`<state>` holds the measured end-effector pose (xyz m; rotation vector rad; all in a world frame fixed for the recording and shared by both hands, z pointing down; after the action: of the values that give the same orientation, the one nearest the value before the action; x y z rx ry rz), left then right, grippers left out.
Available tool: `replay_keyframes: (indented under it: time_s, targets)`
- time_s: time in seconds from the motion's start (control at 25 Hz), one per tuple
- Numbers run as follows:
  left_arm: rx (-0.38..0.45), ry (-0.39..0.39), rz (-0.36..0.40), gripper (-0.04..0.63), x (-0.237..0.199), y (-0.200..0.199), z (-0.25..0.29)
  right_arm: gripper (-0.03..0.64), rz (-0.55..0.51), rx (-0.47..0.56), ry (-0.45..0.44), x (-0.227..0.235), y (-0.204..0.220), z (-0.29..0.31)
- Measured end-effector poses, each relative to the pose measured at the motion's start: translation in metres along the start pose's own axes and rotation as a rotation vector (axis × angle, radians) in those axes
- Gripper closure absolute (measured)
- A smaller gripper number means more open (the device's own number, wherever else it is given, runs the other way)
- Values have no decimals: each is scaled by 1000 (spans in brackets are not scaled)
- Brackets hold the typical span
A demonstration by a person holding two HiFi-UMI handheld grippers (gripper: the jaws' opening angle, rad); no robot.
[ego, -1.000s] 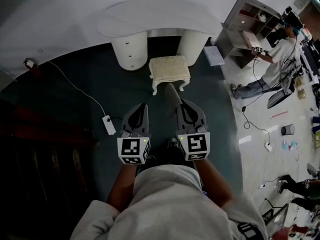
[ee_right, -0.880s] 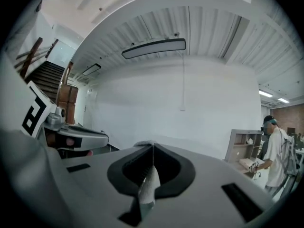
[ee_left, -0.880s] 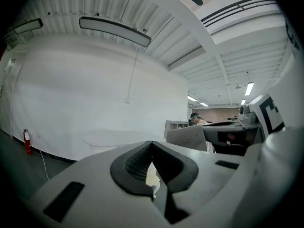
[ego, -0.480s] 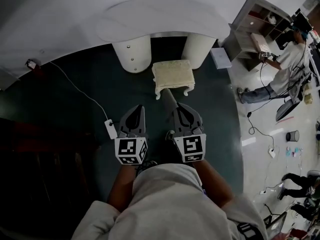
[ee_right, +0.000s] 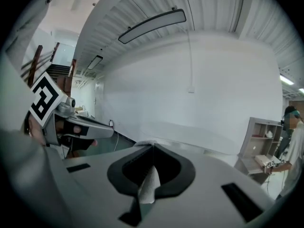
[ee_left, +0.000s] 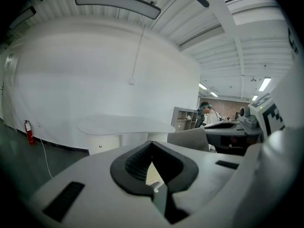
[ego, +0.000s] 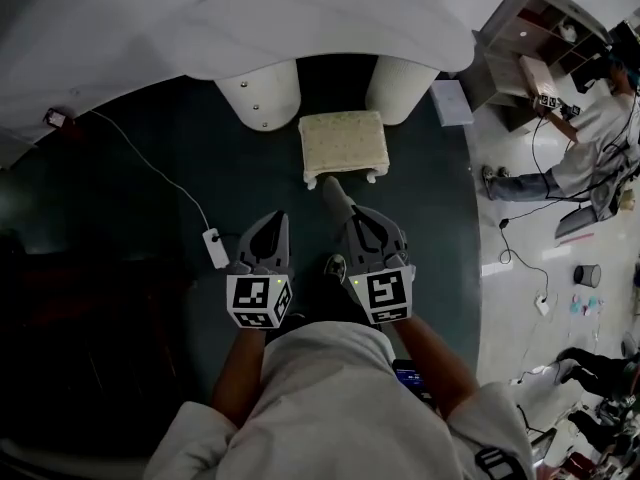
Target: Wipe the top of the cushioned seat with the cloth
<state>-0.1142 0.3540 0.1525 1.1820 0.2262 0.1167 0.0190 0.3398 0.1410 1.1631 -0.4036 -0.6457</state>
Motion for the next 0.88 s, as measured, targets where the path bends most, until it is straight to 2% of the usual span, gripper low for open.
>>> replay_keyframes:
  time_s: [0.28, 0.56, 0.72, 0.88]
  targets:
    - [-73, -15, 6, 581, 6, 11, 43, 603, -45, -57, -60, 46, 24, 26]
    - [-91, -11, -9, 581, -4, 14, 90, 603, -129, -87, -123, 59, 27, 67]
    - [-106, -24, -41, 581, -27, 27, 121, 603, -142, -136, -143, 59, 40, 95]
    - [-147, -30, -88, 581, -53, 57, 150, 603, -116, -193, -147, 56, 67, 130]
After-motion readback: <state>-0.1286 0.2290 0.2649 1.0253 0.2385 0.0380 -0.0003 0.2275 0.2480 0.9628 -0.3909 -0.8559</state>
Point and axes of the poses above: the fingertips, and each gripper's own axes: z forward along the fingers, x to its right, y out of its underside, the point moved 2 cm from there along -z, backward along the fingers, and after that the axes turned 5 degrees about -y, right-handed, at the moved point
